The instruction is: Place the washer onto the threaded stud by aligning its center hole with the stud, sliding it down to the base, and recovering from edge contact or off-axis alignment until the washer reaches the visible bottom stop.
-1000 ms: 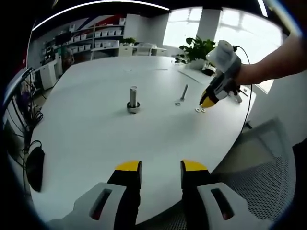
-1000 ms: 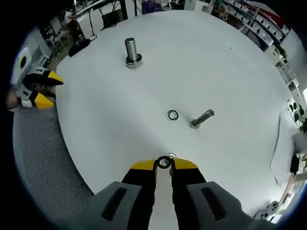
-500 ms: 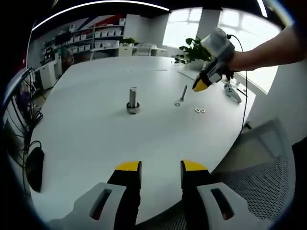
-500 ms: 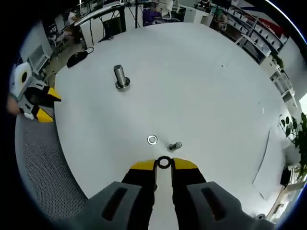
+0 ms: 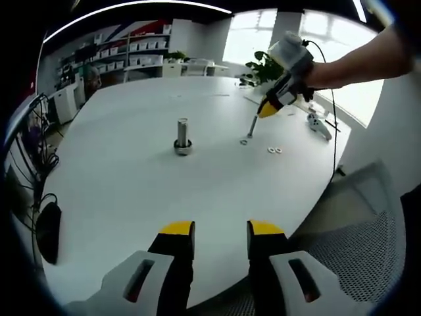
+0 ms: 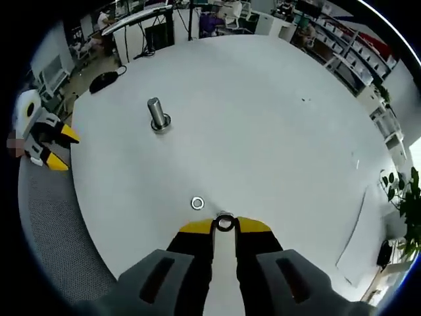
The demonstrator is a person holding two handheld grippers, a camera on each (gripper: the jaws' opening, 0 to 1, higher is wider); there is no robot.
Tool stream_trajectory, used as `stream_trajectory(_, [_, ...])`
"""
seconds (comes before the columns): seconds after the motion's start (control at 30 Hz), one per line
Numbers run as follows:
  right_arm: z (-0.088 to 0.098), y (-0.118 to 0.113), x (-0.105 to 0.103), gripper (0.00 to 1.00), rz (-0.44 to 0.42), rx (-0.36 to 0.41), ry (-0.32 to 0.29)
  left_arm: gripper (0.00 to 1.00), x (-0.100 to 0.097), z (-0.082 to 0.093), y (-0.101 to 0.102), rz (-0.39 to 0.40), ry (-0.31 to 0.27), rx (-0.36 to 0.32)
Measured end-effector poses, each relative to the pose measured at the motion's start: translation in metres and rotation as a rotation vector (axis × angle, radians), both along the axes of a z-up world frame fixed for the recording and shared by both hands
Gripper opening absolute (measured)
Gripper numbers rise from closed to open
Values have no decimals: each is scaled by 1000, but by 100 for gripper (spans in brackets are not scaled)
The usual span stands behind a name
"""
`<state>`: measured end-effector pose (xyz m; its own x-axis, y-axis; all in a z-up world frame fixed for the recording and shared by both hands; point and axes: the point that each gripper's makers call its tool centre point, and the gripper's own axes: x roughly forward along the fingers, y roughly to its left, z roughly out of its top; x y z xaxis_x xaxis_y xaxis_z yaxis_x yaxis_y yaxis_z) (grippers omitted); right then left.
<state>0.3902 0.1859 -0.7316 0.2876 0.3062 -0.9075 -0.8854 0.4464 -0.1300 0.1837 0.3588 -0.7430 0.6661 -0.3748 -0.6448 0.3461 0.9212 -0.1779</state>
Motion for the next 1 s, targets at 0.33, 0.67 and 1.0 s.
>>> stream_trajectory(0.33, [-5, 2, 3, 14, 18, -17, 10, 30, 0, 0, -1, -6, 0, 2])
stream_trajectory(0.67, [-17, 3, 7, 14, 23, -35, 30, 29, -1, -2, -1, -6, 9, 1])
stream_trajectory(1.0, [-39, 9, 15, 14, 57, -69, 57, 29, -3, -4, -5, -35, 18, 9])
